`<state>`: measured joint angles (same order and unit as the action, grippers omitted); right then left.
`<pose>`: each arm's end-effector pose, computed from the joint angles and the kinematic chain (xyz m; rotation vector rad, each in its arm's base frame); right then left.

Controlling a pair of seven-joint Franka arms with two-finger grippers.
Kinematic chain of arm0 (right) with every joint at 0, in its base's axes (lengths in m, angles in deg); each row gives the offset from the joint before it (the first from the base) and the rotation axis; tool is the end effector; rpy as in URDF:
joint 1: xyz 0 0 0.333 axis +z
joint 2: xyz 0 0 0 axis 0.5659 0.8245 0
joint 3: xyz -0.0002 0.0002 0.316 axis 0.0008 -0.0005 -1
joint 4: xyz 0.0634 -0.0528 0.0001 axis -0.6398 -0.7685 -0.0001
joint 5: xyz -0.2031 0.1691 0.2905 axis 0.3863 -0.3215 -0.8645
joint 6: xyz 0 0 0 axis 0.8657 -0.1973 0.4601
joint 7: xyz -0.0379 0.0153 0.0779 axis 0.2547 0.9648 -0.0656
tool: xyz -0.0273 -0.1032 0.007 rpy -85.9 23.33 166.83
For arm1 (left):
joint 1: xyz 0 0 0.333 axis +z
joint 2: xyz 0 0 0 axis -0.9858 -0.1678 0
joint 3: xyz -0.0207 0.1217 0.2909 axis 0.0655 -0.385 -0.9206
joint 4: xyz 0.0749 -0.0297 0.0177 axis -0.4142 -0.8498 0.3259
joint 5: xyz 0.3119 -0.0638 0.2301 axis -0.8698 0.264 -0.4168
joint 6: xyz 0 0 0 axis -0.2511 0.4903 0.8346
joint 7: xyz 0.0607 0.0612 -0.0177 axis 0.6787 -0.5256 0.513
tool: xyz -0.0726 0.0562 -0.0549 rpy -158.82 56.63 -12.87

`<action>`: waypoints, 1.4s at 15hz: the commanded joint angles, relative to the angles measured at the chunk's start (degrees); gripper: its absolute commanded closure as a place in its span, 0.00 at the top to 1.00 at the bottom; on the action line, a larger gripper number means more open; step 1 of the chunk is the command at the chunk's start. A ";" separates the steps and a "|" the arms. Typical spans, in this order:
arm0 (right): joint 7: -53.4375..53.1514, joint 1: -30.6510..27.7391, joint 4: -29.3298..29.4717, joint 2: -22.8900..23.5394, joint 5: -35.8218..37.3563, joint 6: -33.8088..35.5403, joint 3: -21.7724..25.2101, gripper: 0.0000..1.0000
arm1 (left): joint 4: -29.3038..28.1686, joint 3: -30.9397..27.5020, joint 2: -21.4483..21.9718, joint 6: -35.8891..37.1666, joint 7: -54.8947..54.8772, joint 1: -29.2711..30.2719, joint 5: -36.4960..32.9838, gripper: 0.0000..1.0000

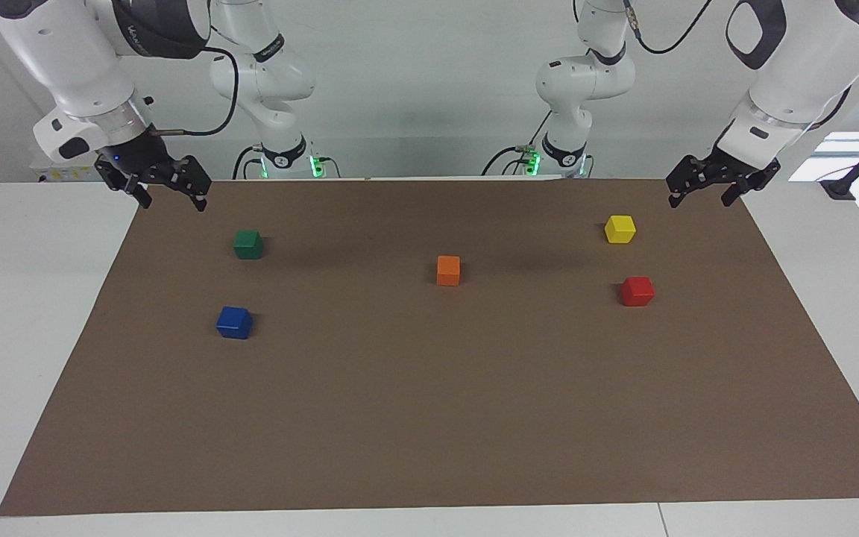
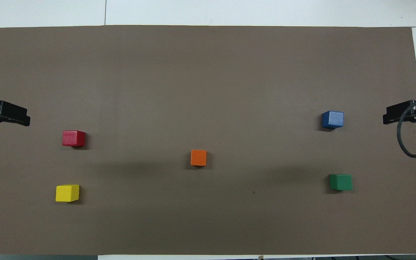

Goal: Transfer red block to right arm and stack on blue block
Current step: 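Reach the left gripper down to the red block and grasp it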

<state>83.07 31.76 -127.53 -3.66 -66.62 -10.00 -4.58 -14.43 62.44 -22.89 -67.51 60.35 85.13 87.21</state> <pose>0.5325 -0.0315 0.6004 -3.1289 0.1722 0.0714 0.5473 -0.0095 0.6093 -3.1304 0.1041 0.1195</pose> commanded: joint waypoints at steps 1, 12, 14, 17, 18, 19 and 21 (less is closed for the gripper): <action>1.01 -0.46 -1.20 -1.12 0.52 -0.42 -0.38 1.00 | 0.81 -0.24 -0.10 0.30 -0.43 -0.48 -0.95 1.00; 0.83 -0.02 -1.46 -1.21 0.52 -0.77 -0.47 1.00 | -5.77 -1.65 -0.10 -9.16 -0.34 0.04 -0.95 1.00; 1.62 -0.54 -1.28 -1.12 0.25 -1.03 -0.47 1.00 | -10.77 -1.65 -0.27 -14.79 -0.43 0.22 -1.04 1.00; 3.28 0.24 -1.28 -1.21 -0.45 -1.56 -1.00 1.00 | -17.62 -1.65 -1.42 -22.60 -0.17 0.22 -1.04 1.00; 3.38 0.33 -1.37 -1.21 -1.41 -1.56 -1.09 1.00 | -20.52 -1.65 -1.59 -25.68 0.01 0.22 -1.04 1.00; 3.38 0.33 -1.37 -1.21 -3.51 -1.64 -1.00 1.00 | -22.81 -1.74 -1.77 -28.32 0.01 0.22 -1.04 1.00; 3.29 0.33 -1.28 -1.21 -4.93 -1.99 -1.09 1.00 | -25.99 -1.74 -2.03 -32.72 -0.17 0.39 -1.13 1.00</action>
<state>84.71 32.39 -127.53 -3.71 -69.84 -10.57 -5.56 -36.25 60.93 -26.18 -95.77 60.38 85.32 87.18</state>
